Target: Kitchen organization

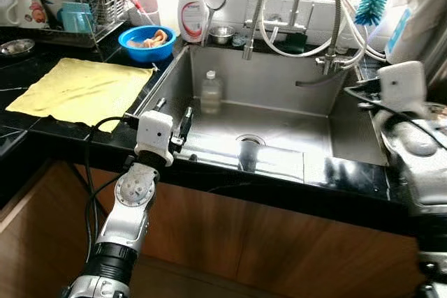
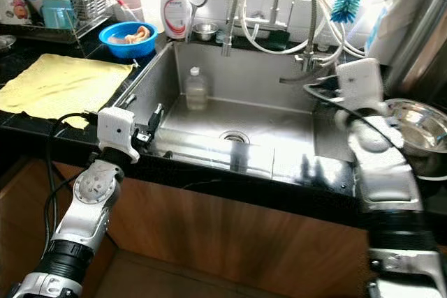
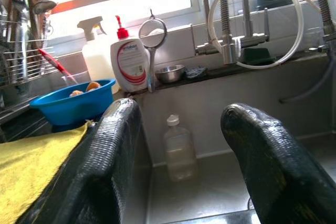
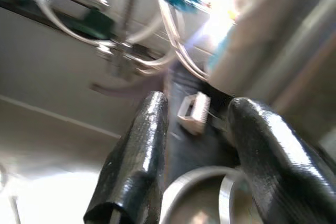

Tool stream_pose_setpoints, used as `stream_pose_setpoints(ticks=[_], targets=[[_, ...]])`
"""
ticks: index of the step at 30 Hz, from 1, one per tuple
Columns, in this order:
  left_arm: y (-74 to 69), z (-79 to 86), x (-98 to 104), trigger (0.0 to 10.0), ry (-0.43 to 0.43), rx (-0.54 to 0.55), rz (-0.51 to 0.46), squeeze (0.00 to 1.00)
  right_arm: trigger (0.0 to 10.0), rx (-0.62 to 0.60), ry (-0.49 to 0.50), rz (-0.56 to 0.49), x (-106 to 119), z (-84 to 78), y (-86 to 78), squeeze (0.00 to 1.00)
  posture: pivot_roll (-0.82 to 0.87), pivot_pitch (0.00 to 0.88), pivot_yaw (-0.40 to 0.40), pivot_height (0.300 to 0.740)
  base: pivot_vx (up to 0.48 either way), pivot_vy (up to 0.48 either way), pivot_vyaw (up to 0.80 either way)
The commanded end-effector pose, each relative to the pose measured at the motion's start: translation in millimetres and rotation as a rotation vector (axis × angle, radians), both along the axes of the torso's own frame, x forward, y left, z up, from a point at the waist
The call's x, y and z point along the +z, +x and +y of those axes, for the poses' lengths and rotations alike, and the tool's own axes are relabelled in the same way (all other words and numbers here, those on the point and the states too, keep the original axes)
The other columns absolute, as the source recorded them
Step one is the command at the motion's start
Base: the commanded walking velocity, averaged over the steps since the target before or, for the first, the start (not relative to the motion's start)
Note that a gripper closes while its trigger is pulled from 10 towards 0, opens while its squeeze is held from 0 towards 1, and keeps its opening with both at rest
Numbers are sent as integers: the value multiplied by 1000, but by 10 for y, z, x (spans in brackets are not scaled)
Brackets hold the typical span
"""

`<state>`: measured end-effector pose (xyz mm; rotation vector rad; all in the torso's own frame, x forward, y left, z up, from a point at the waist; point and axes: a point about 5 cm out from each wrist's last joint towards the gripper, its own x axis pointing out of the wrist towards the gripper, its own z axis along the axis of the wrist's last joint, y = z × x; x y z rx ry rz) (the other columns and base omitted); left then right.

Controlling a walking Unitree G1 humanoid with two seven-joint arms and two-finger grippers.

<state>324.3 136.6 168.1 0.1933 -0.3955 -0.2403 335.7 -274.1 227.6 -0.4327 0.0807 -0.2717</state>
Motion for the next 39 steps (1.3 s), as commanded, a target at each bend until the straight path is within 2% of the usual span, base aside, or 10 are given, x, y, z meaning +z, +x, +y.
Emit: stream_pose_setpoints(ticks=[1, 5, 6, 10, 19, 27, 39], targets=[[-1, -33, -45, 10000, 28, -14, 25, 0, 10000, -18, -2, 13, 38, -43, -14, 859, 12, 0, -28, 740, 0, 0, 0], [-3, -44, -62, 10000, 34, -22, 37, 0, 10000, -73, -6, 45, 8, -146, -55, 831, 13, 0, -24, 740, 0, 0, 0], [-7, -43, -65, 10000, 34, -24, 38, 0, 10000, -92, -7, 61, -3, -191, -75, 0, 13, 0, -24, 740, 0, 0, 0], [-5, -35, -63, 10000, 33, -26, 40, 0, 10000, -95, 63, 111, -58, -235, -98, 0, 6, 0, -19, 740, 0, 0, 0], [2, -37, -54, 10000, 35, -33, 44, 0, 10000, -124, 99, 176, -166, -309, -141, 0, 2, 0, -14, 740, 0, 0, 0], [6, -34, -46, 10000, 37, -35, 43, 0, 10000, -122, 76, 239, -270, -309, -185, 0, 4, 0, -14, 740, 0, 0, 0], [13, -42, -37, 10000, 47, -39, 39, 0, 10000, -152, 86, 255, -299, -357, -210, 0, 0, 0, -11, 740, 0, 0, 0]])
